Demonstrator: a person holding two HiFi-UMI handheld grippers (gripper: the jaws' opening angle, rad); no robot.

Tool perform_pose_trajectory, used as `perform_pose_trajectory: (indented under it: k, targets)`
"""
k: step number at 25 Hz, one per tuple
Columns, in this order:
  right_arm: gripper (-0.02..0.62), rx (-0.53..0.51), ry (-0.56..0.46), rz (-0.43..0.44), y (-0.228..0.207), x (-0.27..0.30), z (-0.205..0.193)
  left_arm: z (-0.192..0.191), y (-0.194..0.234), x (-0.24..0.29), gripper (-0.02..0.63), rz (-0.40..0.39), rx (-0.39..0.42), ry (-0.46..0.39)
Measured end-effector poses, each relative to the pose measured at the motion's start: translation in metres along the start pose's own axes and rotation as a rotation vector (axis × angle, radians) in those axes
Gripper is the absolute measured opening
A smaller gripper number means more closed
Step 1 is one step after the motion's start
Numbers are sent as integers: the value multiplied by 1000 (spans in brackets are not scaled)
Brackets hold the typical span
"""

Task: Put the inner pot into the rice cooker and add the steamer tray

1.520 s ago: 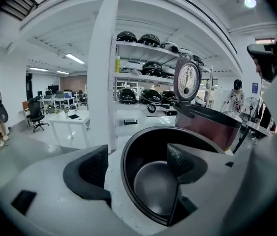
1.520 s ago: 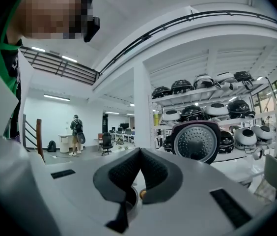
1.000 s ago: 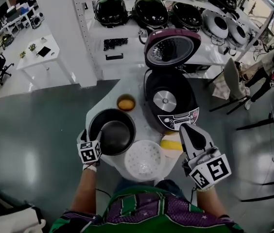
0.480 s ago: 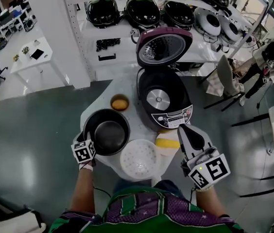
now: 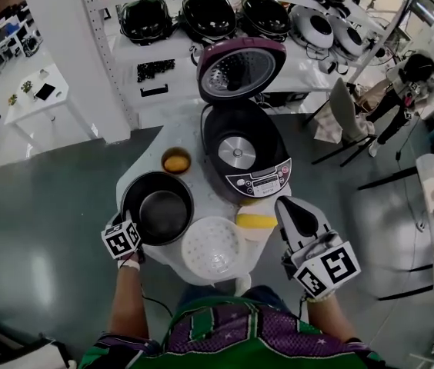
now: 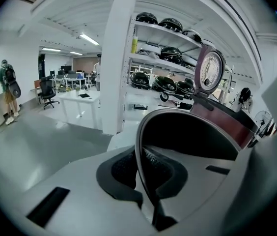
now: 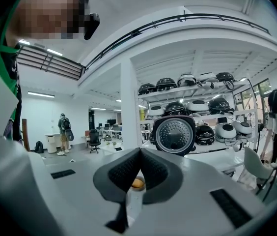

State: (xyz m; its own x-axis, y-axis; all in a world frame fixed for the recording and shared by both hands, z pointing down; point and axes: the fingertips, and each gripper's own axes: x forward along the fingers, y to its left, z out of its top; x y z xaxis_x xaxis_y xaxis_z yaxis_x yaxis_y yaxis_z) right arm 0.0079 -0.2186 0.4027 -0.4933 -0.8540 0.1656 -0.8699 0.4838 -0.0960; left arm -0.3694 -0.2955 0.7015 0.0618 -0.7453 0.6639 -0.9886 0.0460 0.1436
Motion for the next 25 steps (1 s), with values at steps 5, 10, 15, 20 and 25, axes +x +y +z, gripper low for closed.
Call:
perform_pose_trajectory:
  k: [5, 10, 15, 20, 25]
  targets:
    - [6, 1, 2, -13, 1, -6, 2, 0, 3, -3, 29, -3, -34, 11]
    - [6, -2, 2, -19, 3, -11, 2, -1, 6, -11, 31, -9, -71, 4]
    - [6, -7, 1, -11, 9, -10, -1, 5, 9, -15, 31, -18, -112, -18]
    - [6, -18, -9, 8, 22, -7, 3, 20, 15, -31, 31, -33, -165, -65]
    - [6, -26, -29, 26, 33, -3, 11, 43, 17, -51, 31, -55, -197, -117]
